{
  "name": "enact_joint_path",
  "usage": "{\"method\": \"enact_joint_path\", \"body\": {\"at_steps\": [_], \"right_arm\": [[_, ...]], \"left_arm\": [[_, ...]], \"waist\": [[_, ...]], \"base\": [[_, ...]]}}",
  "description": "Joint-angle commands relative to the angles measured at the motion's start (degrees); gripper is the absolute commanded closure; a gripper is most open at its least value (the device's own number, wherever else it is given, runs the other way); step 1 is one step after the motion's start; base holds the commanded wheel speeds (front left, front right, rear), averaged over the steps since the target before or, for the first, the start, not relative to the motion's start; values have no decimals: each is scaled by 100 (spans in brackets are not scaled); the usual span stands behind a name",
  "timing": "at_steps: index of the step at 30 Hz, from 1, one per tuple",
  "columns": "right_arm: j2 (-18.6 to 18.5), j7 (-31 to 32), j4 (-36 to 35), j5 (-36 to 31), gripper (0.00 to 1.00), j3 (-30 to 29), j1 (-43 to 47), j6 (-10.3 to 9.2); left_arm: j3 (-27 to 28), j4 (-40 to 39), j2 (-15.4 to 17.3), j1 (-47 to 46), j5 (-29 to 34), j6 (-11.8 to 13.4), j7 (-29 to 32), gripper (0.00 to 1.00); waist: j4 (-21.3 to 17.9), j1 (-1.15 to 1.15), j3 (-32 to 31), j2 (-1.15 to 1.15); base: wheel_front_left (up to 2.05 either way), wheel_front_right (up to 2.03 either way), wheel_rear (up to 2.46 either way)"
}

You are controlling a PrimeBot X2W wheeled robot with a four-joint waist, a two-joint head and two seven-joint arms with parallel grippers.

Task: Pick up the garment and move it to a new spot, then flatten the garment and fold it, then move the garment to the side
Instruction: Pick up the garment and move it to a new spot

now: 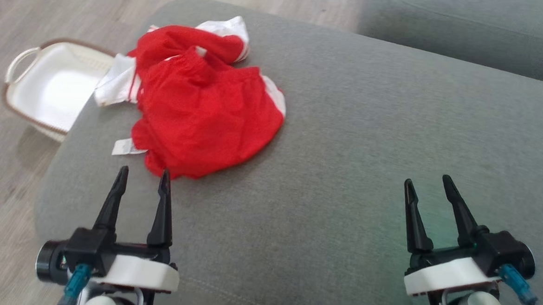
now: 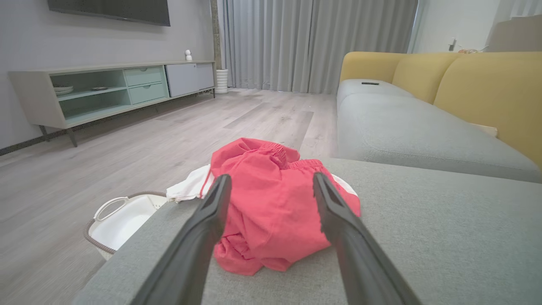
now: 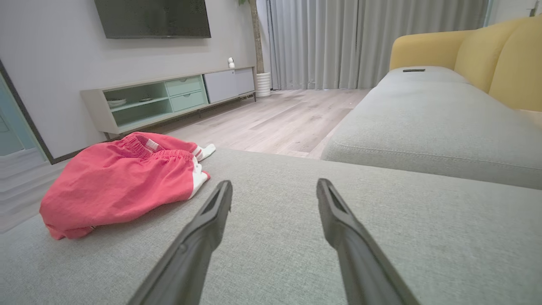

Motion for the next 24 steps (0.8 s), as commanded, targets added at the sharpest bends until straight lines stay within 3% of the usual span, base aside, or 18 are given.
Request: {"method": "enact_joint_path", "body": {"at_steps": [1, 9, 15, 16, 19, 24], "right_arm": [[-52, -62, -203, -48, 0, 121, -187, 44], [-120, -62, -223, -199, 0, 193, -275, 44], [-397, -62, -328, -267, 0, 264, -557, 44], [-493, -62, -357, -284, 0, 279, -639, 44], [-644, -62, -380, -306, 0, 317, -759, 44], [-902, -62, -500, -352, 0, 305, -982, 44]], "left_arm": [[213, -230, 39, -249, -1, 4, -70, 0], [428, -420, 54, -605, 232, -9, -70, 0], [831, -436, 432, -1872, 247, -257, -70, 0], [887, -103, 606, -2402, 223, -417, -70, 0], [946, 788, 819, -3284, 137, -589, 52, 0], [904, 2333, 823, -4904, -264, -815, 848, 0]], "waist": [[113, 0, 71, 0], [-71, 0, 429, 0], [-471, 0, 1084, 0], [-556, 0, 1285, 0], [-638, 0, 1581, 0], [-585, 0, 2130, 0]], "base": [[0, 0, 0], [0, 0, 0], [0, 0, 0], [0, 0, 0], [0, 0, 0], [0, 0, 0]]}}
